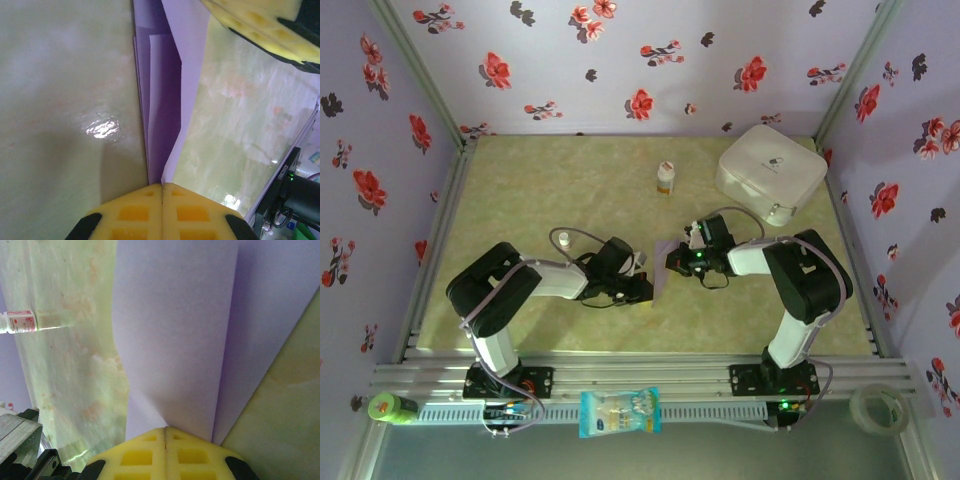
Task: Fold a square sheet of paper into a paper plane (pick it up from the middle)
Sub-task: Fold the wing for the fifth time at the center of the table.
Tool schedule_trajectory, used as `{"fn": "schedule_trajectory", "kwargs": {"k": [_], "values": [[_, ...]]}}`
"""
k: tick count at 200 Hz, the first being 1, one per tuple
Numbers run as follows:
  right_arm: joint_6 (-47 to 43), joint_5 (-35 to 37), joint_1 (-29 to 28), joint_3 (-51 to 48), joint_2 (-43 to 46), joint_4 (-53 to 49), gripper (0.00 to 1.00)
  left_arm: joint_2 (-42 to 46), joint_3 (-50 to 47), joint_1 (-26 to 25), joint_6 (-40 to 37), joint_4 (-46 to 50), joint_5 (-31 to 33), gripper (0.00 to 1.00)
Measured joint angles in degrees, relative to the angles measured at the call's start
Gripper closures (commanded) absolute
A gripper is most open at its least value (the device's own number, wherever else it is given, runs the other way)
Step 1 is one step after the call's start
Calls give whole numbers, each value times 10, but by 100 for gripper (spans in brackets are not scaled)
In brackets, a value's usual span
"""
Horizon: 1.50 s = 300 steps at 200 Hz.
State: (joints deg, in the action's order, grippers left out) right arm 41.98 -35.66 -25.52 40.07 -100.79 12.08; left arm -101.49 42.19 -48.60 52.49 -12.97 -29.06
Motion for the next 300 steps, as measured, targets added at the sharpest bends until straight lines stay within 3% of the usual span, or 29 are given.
{"fn": "schedule_trajectory", "kwargs": {"k": [57, 109, 133, 161, 195, 236, 300], "values": [[0, 0, 0, 0, 0, 0, 95, 9, -9, -2, 0, -5, -1, 84], [0, 1, -1, 3, 0, -4, 95, 11, -17, -2, 0, -5, 1, 97], [0, 1, -1, 4, -1, -6, 95, 11, -18, -3, 0, -7, 2, 97], [0, 1, -1, 5, -1, -9, 95, 16, -19, -3, 1, -6, 4, 86], [0, 2, -2, 6, -1, -10, 95, 49, -32, -8, 3, 24, 11, 83], [0, 3, -2, 6, -1, -11, 95, 89, -7, -8, -3, 57, 25, 99], [0, 4, -3, 6, -1, -11, 95, 18, 109, -9, -17, 60, 4, 99]]}}
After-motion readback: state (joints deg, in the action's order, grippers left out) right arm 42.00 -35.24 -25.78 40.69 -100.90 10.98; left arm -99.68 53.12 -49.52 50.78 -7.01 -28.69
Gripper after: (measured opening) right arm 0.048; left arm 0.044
